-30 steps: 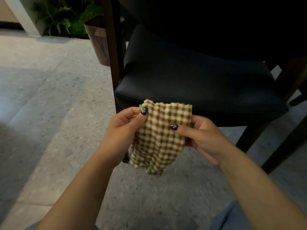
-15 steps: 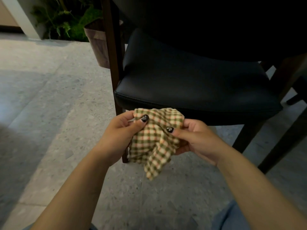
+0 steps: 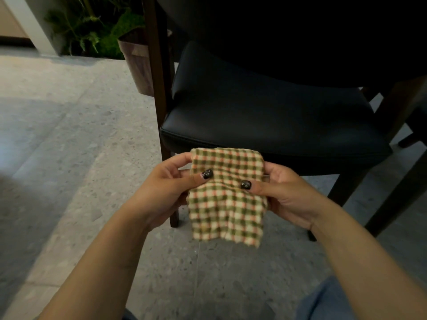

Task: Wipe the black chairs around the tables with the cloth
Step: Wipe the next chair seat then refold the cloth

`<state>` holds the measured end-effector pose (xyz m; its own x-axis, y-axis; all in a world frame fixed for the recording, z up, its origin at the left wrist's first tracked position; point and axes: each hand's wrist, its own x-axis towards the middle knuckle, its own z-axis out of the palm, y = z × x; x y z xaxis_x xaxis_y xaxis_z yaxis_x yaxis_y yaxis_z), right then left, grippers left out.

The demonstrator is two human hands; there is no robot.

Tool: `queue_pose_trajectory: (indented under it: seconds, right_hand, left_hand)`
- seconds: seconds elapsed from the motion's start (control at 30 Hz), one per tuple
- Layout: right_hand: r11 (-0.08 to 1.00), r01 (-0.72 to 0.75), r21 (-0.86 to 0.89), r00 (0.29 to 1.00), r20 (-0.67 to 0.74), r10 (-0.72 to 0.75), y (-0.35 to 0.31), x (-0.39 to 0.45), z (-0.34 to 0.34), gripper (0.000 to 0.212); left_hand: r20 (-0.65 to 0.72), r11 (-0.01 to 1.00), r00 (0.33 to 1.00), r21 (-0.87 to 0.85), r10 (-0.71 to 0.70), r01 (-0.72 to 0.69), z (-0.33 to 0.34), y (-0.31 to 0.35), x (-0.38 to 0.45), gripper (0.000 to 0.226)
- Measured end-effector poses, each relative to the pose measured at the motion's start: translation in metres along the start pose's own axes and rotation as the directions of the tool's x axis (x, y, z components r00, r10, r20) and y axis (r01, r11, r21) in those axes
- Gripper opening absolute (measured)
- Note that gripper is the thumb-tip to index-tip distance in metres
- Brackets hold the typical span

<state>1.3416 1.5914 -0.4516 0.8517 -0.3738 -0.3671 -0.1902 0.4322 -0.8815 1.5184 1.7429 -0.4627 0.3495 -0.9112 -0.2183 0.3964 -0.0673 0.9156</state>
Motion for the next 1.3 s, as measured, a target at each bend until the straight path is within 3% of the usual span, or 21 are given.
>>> queue_pose_trajectory:
  seconds: [0.13,0.2,0.23,0.3,0.33,0.37,0.43,0.5,0.57,0.7,0.8,0.83,0.9,1.0,1.1,1.13,1.17,1.23,1.27,1.3]
  right_hand:
    - [0.983,0.183,0.025,0.983,-0.037,-0.182,-0.003,-0.001,0.000,0.030]
    - [0.979,0.203,0.032,0.977,-0.069,-0.200,-0.003,0.000,-0.001,0.040]
    - [0.978,0.207,0.021,0.974,-0.103,-0.204,-0.003,0.001,0.000,0.044]
    - [0.962,0.255,-0.101,0.942,-0.198,-0.270,-0.001,0.004,0.001,0.047]
    - [0.931,0.294,-0.215,0.909,-0.238,-0.342,0.000,0.006,0.002,0.047]
    - [0.878,0.332,-0.345,0.867,-0.255,-0.428,0.002,0.006,0.003,0.045]
    - [0.717,0.386,-0.580,0.771,-0.225,-0.596,0.007,0.007,0.006,0.035]
    - [0.592,0.399,-0.701,0.692,-0.194,-0.696,0.010,0.006,0.009,0.020]
    - [0.583,0.352,-0.732,0.674,-0.234,-0.701,0.011,0.007,0.011,0.014]
    - [0.712,0.166,-0.682,0.757,-0.374,-0.535,0.009,0.009,0.012,0.042]
    - [0.865,0.199,-0.462,0.733,-0.516,-0.444,0.000,0.009,0.019,0.043]
    - [0.880,0.240,-0.411,0.695,-0.560,-0.451,-0.006,0.008,0.023,0.037]
    - [0.812,0.296,-0.503,0.565,-0.593,-0.573,-0.020,0.009,0.034,0.029]
    - [0.588,0.298,-0.752,0.317,-0.503,-0.804,-0.039,0.024,0.062,0.021]
    - [0.338,0.294,-0.894,0.091,-0.325,-0.941,-0.046,0.059,0.103,0.016]
    - [0.252,0.260,-0.932,0.089,-0.237,-0.967,-0.044,0.073,0.115,0.014]
    - [0.179,0.219,-0.959,0.166,-0.145,-0.976,-0.040,0.087,0.124,0.014]
    - [0.112,0.173,-0.978,0.429,-0.027,-0.903,-0.026,0.110,0.140,0.027]
    - [0.089,0.168,-0.982,0.507,0.009,-0.862,-0.020,0.118,0.143,0.036]
    - [0.045,0.162,-0.986,0.523,0.047,-0.851,-0.016,0.124,0.143,0.041]
  left_hand:
    - [-0.037,0.990,0.993,0.087,0.110,-0.107,-0.001,0.000,0.000,0.026]
    - [-0.058,0.927,0.972,0.316,0.230,-0.200,-0.001,-0.001,0.000,0.033]
    - [-0.028,0.816,0.943,0.511,0.331,-0.271,-0.002,-0.001,0.000,0.036]
    - [0.146,0.416,0.853,0.824,0.501,-0.385,-0.003,-0.004,0.000,0.036]
    - [0.242,0.234,0.811,0.878,0.533,-0.416,-0.004,-0.006,0.000,0.034]
    - [0.309,0.125,0.792,0.894,0.527,-0.431,-0.004,-0.008,0.001,0.031]
    - [0.346,0.064,0.787,0.898,0.512,-0.436,-0.003,-0.008,0.001,0.027]
    - [0.318,0.079,0.774,0.901,0.548,-0.427,-0.002,-0.009,0.002,0.028]
    - [0.253,0.116,0.766,0.913,0.590,-0.391,-0.005,-0.010,0.003,0.034]
    - [0.084,0.282,0.826,0.916,0.558,-0.283,-0.009,-0.012,0.003,0.037]
    - [-0.164,0.522,0.871,0.845,0.464,-0.119,-0.011,-0.014,0.006,0.039]
    - [-0.252,0.609,0.869,0.790,0.425,-0.069,-0.012,-0.014,0.008,0.041]
    - [-0.396,0.752,0.847,0.659,0.355,-0.008,-0.015,-0.012,0.011,0.044]
    - [-0.549,0.923,0.803,0.384,0.232,-0.004,-0.017,-0.005,0.015,0.041]
    - [-0.631,0.993,0.770,0.108,0.101,-0.041,-0.019,-0.001,0.016,0.039]
    - [-0.645,0.997,0.761,0.025,0.069,-0.069,-0.021,0.000,0.016,0.037]
    - [-0.657,0.994,0.753,-0.048,0.044,-0.099,-0.022,0.001,0.016,0.035]
    - [-0.667,0.977,0.745,-0.154,0.007,-0.147,-0.027,0.003,0.015,0.033]
    - [-0.667,0.969,0.745,-0.190,-0.007,-0.161,-0.030,0.003,0.015,0.033]
    - [-0.666,0.962,0.746,-0.217,-0.021,-0.167,-0.033,0.003,0.015,0.034]
